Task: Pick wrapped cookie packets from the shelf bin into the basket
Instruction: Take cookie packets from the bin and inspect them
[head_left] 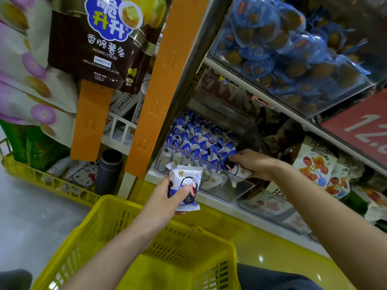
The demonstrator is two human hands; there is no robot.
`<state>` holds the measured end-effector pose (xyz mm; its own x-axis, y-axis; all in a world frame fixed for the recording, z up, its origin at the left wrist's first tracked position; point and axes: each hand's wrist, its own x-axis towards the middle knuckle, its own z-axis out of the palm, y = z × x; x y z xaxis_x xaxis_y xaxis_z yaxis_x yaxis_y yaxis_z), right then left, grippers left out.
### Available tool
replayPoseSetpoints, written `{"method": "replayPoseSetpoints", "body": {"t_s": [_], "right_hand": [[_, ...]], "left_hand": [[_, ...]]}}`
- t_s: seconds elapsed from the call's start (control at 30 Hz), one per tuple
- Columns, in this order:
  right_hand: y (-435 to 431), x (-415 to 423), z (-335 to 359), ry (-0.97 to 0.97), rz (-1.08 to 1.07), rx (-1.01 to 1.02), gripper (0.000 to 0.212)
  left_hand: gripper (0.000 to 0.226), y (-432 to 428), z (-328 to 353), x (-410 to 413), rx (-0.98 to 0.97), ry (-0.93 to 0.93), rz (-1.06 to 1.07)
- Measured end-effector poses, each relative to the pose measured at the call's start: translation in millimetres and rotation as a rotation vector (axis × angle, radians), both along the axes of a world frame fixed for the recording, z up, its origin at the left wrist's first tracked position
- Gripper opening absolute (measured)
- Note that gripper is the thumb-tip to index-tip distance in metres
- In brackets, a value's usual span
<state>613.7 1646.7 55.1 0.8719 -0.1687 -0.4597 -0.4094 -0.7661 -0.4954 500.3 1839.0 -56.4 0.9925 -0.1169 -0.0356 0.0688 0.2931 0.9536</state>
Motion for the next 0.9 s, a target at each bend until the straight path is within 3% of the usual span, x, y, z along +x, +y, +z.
{"method": "replayPoseSetpoints", "body": {"t_s": [0.27,0.43,0.6,0.77,0.83,0.9], "right_hand": [[-1.1,5.9,16.3,-0.269,0.210,-0.450,0.018],[-3.1,7.6,-5.0,-0.234,0.207,-0.664,0.023],[4.5,14.8,-15.9,-0.027,0.208,-0.721,0.037],[10.4,20.4,-4.7,0.041,0.332,-0.910,0.022],[9.7,20.5,0.0,0.062,0.339,-0.904,0.022],[6.8,21.3,1.6,0.127,0.344,-0.764,0.027]], "left_hand": [[0.015,2.7,17.1,10.4,0.048,-0.105,-0.024],[0.020,8.2,30.0,22.8,0.125,-0.148,-0.029],[0.018,12.6,16.8,20.2,0.147,-0.113,0.001],[0.014,8.3,11.6,15.3,0.158,-0.112,-0.012],[0.012,7.4,11.9,14.7,0.156,-0.122,-0.018],[0.012,6.9,12.3,14.1,0.138,-0.121,-0.029]]}}
